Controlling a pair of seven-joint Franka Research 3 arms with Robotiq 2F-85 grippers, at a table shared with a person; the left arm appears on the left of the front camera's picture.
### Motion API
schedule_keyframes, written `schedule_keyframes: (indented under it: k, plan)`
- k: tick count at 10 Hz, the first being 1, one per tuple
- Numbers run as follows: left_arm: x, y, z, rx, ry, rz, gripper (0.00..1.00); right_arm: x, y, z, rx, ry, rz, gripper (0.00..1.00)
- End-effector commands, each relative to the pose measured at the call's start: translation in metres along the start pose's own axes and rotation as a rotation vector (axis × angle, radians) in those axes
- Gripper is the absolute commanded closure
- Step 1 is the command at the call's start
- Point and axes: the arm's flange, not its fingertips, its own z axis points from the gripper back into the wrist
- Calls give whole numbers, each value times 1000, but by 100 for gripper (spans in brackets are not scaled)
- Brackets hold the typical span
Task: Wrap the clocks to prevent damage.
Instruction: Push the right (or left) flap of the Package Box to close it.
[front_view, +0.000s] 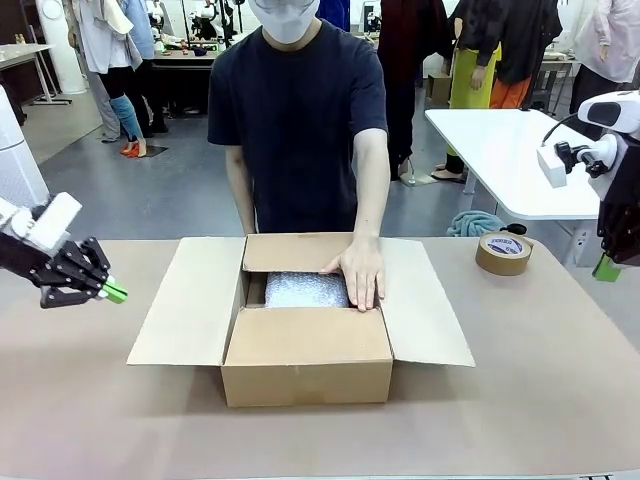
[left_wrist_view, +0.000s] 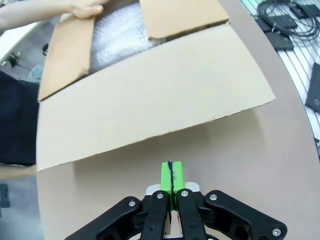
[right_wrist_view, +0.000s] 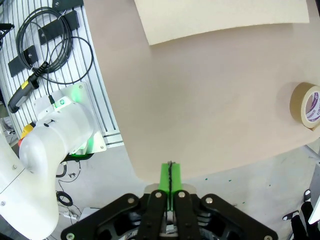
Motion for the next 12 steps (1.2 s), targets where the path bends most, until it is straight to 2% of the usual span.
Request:
schedule_keyframes:
  k: [1,6,7,9,10,11,12]
  plan:
    - [-1,-3,14,24,-47,-1,100,-1,1,-1,12,-1,20,99]
    - [-1,-3,14,24,-47,-1,100,-1,1,-1,12,-1,20,99]
    - [-1,-4,15,9,-19,25,100,-1,1,-1,12,-1,20,99]
    - [-24,3,-10,134,-58,170,100,-1,1,-1,12,-1,20,99]
    - [-34,-5,-23,189,-62,238,100,-1,1,-1,12,-1,20,99]
    - [-42,-15,-36,210,-87,301,100,-1,1,-1,12,-1,20,99]
    - [-47,-7,-41,177,-118,324,100,-1,1,-1,12,-1,20,99]
